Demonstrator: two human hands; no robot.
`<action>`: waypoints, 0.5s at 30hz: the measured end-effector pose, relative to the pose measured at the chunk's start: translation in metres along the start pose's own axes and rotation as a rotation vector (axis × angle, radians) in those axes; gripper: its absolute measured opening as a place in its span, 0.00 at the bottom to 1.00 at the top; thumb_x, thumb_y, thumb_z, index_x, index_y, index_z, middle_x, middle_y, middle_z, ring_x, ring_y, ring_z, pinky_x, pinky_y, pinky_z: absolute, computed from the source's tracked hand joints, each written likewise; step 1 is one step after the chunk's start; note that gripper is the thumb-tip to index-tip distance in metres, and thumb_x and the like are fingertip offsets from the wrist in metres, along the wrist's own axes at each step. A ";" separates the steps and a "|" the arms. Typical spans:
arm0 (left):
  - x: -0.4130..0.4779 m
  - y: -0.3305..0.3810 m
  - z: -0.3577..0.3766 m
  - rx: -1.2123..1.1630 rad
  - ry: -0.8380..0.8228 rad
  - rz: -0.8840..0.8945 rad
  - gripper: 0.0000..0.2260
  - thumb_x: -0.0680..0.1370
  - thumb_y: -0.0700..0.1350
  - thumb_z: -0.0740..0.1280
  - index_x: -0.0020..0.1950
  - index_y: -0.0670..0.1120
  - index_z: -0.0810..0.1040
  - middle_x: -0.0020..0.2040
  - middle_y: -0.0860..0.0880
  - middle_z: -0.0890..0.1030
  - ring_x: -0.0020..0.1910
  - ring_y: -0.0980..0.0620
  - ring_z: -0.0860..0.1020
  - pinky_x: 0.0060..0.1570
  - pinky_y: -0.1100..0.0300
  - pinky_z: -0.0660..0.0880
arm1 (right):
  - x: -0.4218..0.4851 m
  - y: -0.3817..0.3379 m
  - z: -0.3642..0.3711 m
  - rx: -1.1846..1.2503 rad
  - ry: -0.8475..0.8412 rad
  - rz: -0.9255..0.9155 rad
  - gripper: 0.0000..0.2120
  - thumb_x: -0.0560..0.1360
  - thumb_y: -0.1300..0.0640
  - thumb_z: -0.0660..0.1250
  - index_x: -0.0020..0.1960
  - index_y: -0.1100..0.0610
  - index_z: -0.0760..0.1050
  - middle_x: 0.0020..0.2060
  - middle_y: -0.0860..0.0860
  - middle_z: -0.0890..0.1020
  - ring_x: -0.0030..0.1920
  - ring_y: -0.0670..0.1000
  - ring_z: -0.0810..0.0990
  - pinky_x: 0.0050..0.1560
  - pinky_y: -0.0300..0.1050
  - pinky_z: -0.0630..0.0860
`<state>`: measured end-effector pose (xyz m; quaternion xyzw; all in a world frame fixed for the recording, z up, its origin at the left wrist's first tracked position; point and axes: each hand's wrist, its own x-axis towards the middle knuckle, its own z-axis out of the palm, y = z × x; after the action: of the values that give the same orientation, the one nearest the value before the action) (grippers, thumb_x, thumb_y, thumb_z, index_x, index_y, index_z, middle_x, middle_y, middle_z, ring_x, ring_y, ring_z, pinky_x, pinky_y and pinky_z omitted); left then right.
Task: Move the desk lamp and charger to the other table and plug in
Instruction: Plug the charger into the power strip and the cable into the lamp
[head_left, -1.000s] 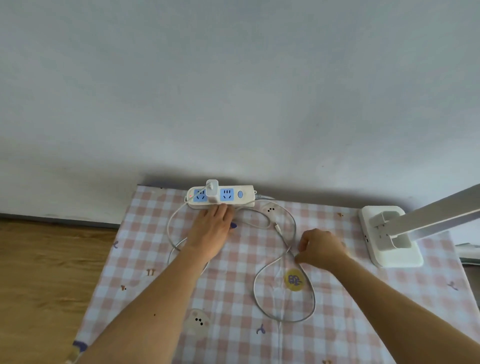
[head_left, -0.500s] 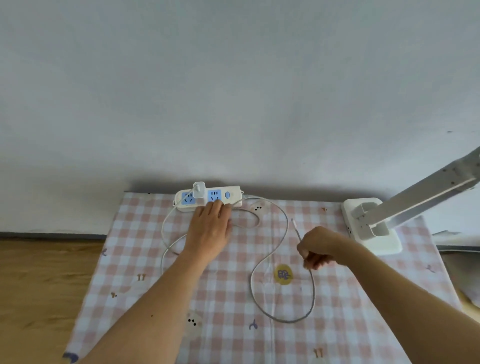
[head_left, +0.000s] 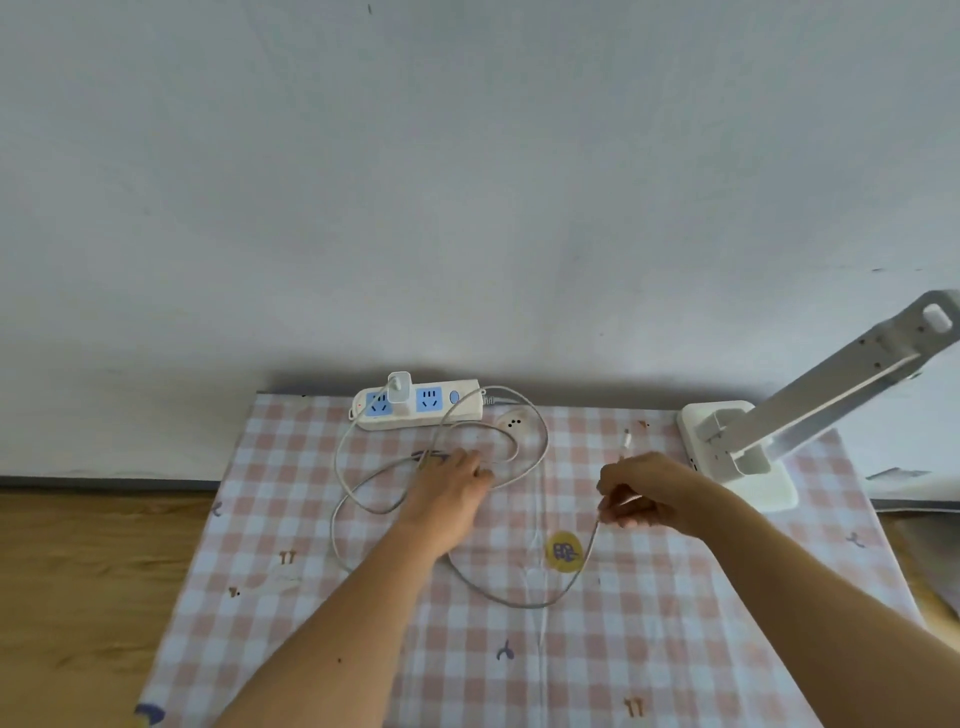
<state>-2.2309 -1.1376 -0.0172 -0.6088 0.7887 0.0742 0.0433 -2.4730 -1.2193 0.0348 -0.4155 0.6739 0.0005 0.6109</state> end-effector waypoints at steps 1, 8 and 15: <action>-0.005 -0.008 -0.003 0.042 0.067 0.006 0.14 0.71 0.35 0.68 0.55 0.45 0.78 0.52 0.46 0.77 0.51 0.46 0.77 0.50 0.51 0.76 | 0.000 -0.001 0.001 -0.026 0.032 -0.019 0.05 0.70 0.65 0.68 0.43 0.67 0.77 0.37 0.63 0.85 0.30 0.56 0.81 0.26 0.39 0.73; -0.023 -0.027 -0.003 0.053 0.067 -0.418 0.32 0.70 0.52 0.71 0.70 0.43 0.66 0.60 0.44 0.75 0.59 0.44 0.74 0.59 0.48 0.71 | 0.005 -0.013 0.025 0.115 0.095 -0.099 0.05 0.70 0.74 0.66 0.36 0.68 0.76 0.34 0.65 0.83 0.34 0.57 0.84 0.38 0.46 0.83; -0.026 -0.042 0.006 0.061 0.021 -0.337 0.23 0.75 0.39 0.63 0.70 0.43 0.68 0.59 0.44 0.76 0.56 0.43 0.76 0.58 0.49 0.70 | 0.019 -0.042 0.057 -0.003 0.148 -0.359 0.17 0.67 0.76 0.68 0.52 0.61 0.75 0.34 0.63 0.82 0.32 0.57 0.85 0.40 0.53 0.83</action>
<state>-2.1836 -1.1227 -0.0217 -0.7314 0.6778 0.0355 0.0656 -2.4008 -1.2285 0.0258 -0.5291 0.6319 -0.1380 0.5493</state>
